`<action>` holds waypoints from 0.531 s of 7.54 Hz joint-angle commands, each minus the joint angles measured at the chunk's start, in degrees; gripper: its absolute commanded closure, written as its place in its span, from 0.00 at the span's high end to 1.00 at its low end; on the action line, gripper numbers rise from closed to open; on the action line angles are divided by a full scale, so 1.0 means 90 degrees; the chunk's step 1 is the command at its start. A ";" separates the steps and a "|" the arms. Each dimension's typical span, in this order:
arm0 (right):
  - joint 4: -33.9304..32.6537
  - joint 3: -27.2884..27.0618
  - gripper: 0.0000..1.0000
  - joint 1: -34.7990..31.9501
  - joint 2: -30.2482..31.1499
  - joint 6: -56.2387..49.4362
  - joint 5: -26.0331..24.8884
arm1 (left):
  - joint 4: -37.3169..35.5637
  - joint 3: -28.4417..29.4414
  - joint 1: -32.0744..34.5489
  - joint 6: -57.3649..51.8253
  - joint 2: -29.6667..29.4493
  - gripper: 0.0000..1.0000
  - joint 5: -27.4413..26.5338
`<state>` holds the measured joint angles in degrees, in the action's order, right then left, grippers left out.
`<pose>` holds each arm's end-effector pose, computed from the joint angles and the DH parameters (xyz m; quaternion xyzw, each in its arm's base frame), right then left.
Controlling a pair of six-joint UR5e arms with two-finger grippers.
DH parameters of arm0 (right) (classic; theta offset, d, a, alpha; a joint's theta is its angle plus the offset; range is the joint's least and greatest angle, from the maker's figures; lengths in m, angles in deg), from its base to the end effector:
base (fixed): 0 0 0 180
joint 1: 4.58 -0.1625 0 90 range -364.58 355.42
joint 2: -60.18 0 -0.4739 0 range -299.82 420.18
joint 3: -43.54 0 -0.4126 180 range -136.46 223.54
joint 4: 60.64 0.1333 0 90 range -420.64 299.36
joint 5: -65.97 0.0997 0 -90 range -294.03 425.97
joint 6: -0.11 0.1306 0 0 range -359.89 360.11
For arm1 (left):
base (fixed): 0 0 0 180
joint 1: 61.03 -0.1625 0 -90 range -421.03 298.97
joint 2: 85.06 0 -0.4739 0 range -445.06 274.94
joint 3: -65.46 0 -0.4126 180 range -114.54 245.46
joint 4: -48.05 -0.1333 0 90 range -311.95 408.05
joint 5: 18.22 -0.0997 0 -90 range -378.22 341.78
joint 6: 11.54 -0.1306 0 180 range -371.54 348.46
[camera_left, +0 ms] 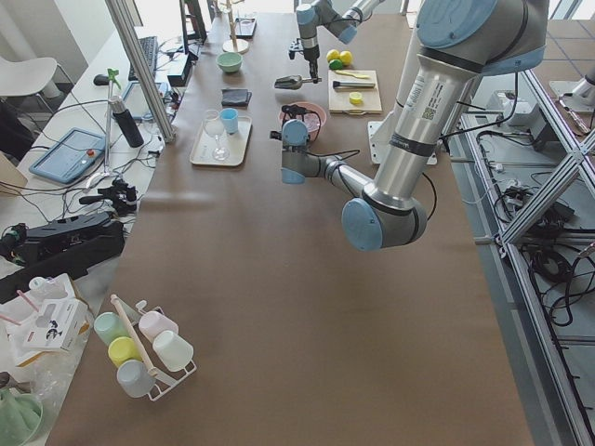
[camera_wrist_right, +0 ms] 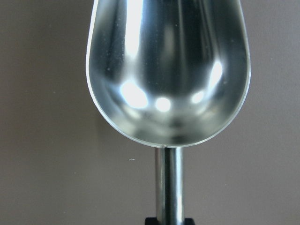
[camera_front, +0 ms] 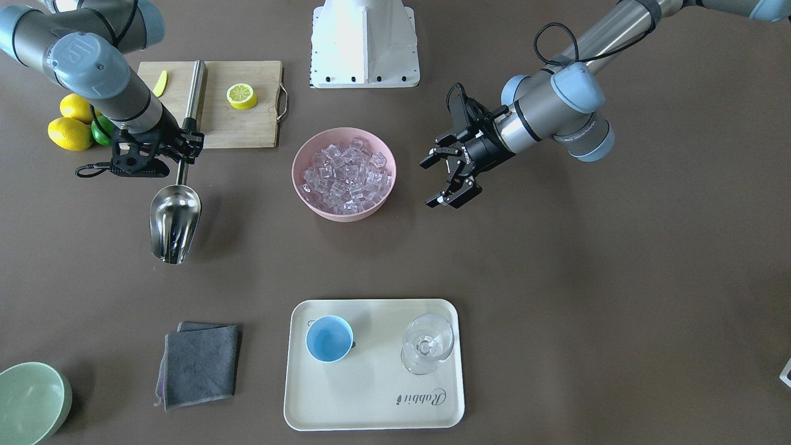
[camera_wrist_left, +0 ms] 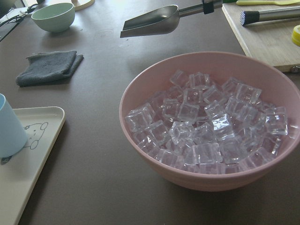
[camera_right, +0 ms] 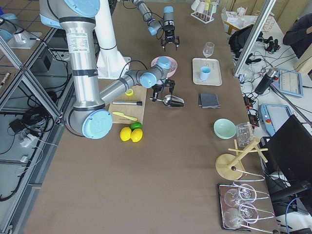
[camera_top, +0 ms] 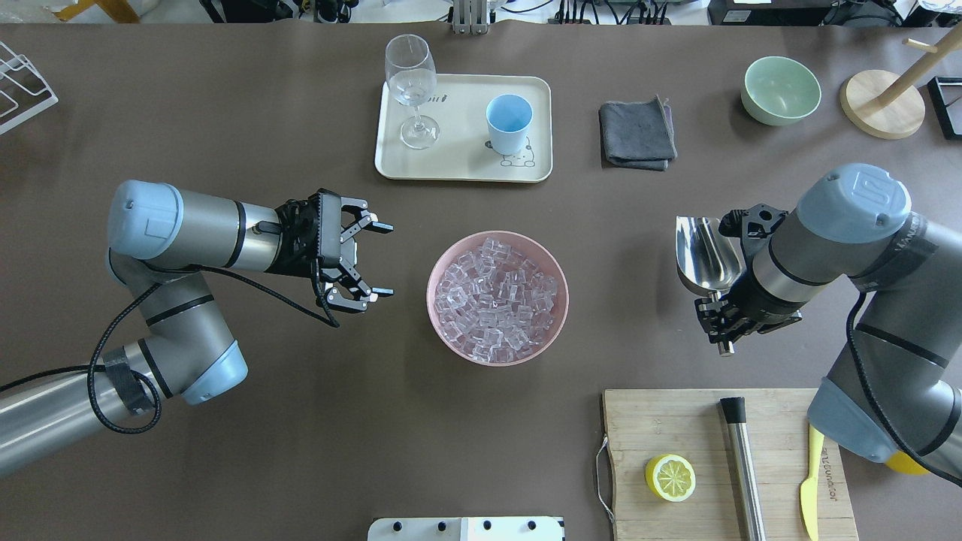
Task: Put ice in cup with scoop
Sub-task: 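Lift the metal scoop with the right gripper and swing it up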
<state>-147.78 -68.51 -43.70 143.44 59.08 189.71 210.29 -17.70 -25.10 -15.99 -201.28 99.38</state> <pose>-0.3954 -0.3999 0.4746 -0.0785 -0.3740 -0.0140 0.9240 0.5334 -0.4764 0.3478 0.5623 0.4431 0.4801 0.5070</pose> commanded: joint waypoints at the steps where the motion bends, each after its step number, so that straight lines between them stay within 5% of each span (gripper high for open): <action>1: -0.0423 -0.0875 0.00 -0.0437 0.0162 -0.1099 -0.0590 | -0.0038 0.0041 -0.0037 -0.0023 0.0013 0.98 0.0009; 4: -0.2217 -0.0860 0.00 -0.1548 -0.0343 -0.4861 -0.0936 | -0.0029 0.0217 -0.0203 -0.0013 -0.0094 0.98 0.0029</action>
<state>-158.99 -76.62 -52.18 143.49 32.71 182.81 209.93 -16.19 -25.97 -16.16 -201.81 99.56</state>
